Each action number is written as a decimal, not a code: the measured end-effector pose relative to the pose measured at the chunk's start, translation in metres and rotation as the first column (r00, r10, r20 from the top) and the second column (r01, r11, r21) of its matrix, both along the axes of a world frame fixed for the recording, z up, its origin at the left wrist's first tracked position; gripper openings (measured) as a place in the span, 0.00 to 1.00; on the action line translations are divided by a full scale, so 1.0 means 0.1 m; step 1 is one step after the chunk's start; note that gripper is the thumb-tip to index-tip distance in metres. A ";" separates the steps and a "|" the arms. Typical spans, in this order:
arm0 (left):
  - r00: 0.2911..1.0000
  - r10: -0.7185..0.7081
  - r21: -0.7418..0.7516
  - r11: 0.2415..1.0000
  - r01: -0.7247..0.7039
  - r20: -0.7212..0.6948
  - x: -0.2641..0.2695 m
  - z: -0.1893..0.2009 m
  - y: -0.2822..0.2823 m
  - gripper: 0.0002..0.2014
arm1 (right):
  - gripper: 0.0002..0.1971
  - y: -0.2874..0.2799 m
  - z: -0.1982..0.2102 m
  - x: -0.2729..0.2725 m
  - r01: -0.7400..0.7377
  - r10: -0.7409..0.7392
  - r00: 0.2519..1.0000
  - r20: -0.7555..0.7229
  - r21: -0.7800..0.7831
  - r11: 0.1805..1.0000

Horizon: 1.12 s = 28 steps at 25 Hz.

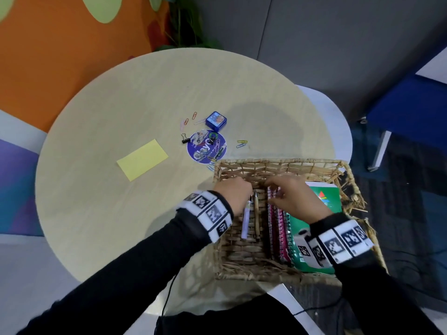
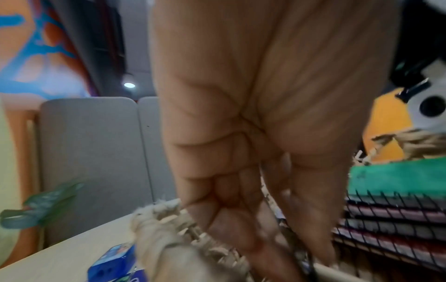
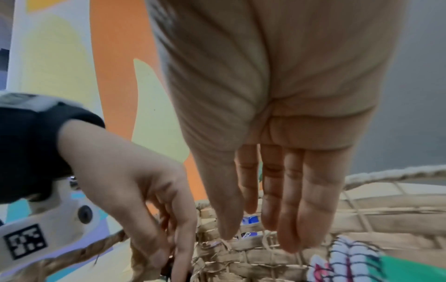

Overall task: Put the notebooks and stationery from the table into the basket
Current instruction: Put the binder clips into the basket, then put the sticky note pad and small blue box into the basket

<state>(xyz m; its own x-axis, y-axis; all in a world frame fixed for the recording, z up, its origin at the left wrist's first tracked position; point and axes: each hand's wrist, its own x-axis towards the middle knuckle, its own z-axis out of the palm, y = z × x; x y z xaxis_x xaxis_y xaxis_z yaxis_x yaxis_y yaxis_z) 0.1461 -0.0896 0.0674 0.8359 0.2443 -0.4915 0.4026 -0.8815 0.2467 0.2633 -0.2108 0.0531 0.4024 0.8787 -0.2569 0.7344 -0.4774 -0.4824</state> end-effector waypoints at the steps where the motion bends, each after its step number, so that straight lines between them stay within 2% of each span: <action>1: 0.994 -0.052 0.000 0.999 0.052 -0.091 0.08 -0.02 -0.03 0.09 | 0.19 -0.10 0.00 0.01 0.013 -0.013 1.000 -0.011 -0.015 1.000; 4: 0.927 -0.154 -0.028 0.988 0.154 -0.341 0.24 -0.05 -0.12 0.03 | 0.19 -0.30 -0.03 0.01 0.034 -0.035 0.999 -0.024 -0.048 0.998; 6: 0.902 -0.228 -0.012 0.971 0.241 -0.367 0.25 -0.16 -0.15 0.05 | 0.19 -0.36 -0.03 0.00 0.032 -0.035 0.998 -0.045 -0.056 0.998; 8: 0.935 -0.171 -0.020 0.985 0.173 -0.312 0.24 -0.20 -0.18 0.14 | 0.18 -0.36 -0.05 0.00 0.033 -0.036 0.998 -0.051 -0.060 0.998; 10: 0.972 -0.038 -0.059 0.998 0.025 -0.232 0.23 -0.15 -0.13 0.11 | 0.17 -0.36 -0.06 0.02 0.050 -0.051 0.998 -0.041 -0.041 0.998; 11: 0.986 0.061 -0.110 0.991 -0.078 -0.152 0.23 -0.10 -0.06 0.10 | 0.17 -0.36 -0.05 0.02 0.055 -0.057 0.997 -0.042 -0.034 0.998; 12: 0.993 0.118 -0.166 0.979 -0.121 -0.030 0.19 -0.04 0.05 0.10 | 0.17 -0.35 -0.04 0.02 0.060 -0.061 0.997 -0.055 -0.027 0.998; 13: 0.967 0.231 -0.247 0.948 -0.200 0.105 0.10 0.00 0.20 0.11 | 0.16 -0.36 0.00 0.02 0.072 -0.073 0.995 -0.072 -0.015 0.997; 14: 0.906 0.357 -0.298 0.911 -0.284 0.228 -0.02 0.01 0.41 0.11 | 0.15 -0.33 0.05 0.02 0.080 -0.080 0.993 -0.087 0.000 0.997; 15: 0.809 0.482 -0.316 0.867 -0.385 0.337 -0.17 -0.02 0.64 0.11 | 0.14 -0.32 0.11 0.02 0.087 -0.085 0.992 -0.097 0.016 0.996; 16: 0.701 0.574 -0.307 0.819 -0.485 0.425 -0.36 -0.10 0.92 0.10 | 0.13 -0.25 0.18 0.04 0.088 -0.084 0.991 -0.101 0.036 0.995; 17: 0.628 0.630 -0.264 0.770 -0.581 0.456 -0.58 -0.21 1.19 0.11 | 0.12 -0.17 0.26 0.06 0.087 -0.081 0.991 -0.108 0.053 0.995; 18: 0.588 0.680 -0.206 0.713 -0.671 0.439 -0.79 -0.36 1.44 0.12 | 0.12 -0.08 0.36 0.09 0.089 -0.081 0.990 -0.116 0.068 0.994; 20: 0.519 0.798 -0.088 0.567 -0.819 0.307 -1.11 -0.63 1.87 0.18 | 0.10 0.21 0.57 0.14 0.120 -0.104 0.984 -0.144 0.111 0.987; 21: 0.475 0.847 -0.047 0.499 -0.865 0.239 -1.21 -0.74 2.03 0.21 | 0.10 0.40 0.66 0.16 0.136 -0.112 0.981 -0.157 0.147 0.980; 22: 0.457 0.870 -0.009 0.467 -0.884 0.184 -1.27 -0.81 2.16 0.26 | 0.10 0.61 0.75 0.19 0.127 -0.103 0.985 -0.139 0.173 0.977; 23: 0.482 0.865 0.037 0.482 -0.875 0.141 -1.28 -0.87 2.25 0.30 | 0.09 0.83 0.81 0.22 0.090 -0.073 0.993 -0.093 0.188 0.978; 26: 0.656 0.754 0.136 0.649 -0.749 0.015 -1.21 -0.94 2.46 0.40 | 0.09 1.59 0.80 0.35 -0.028 0.025 0.999 0.021 0.133 0.991; 28: 0.694 0.718 0.141 0.692 -0.708 -0.041 -1.14 -0.96 2.55 0.40 | 0.12 2.11 0.66 0.43 -0.098 0.096 0.992 0.088 0.029 0.995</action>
<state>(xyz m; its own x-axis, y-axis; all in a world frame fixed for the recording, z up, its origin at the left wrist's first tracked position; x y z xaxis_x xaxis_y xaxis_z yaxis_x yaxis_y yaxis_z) 0.0317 0.1658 -0.0289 0.3440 0.8036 -0.4858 0.9355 -0.3379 0.1035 0.3067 0.0005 0.1187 0.3343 0.9221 -0.1947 0.8160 -0.3865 -0.4298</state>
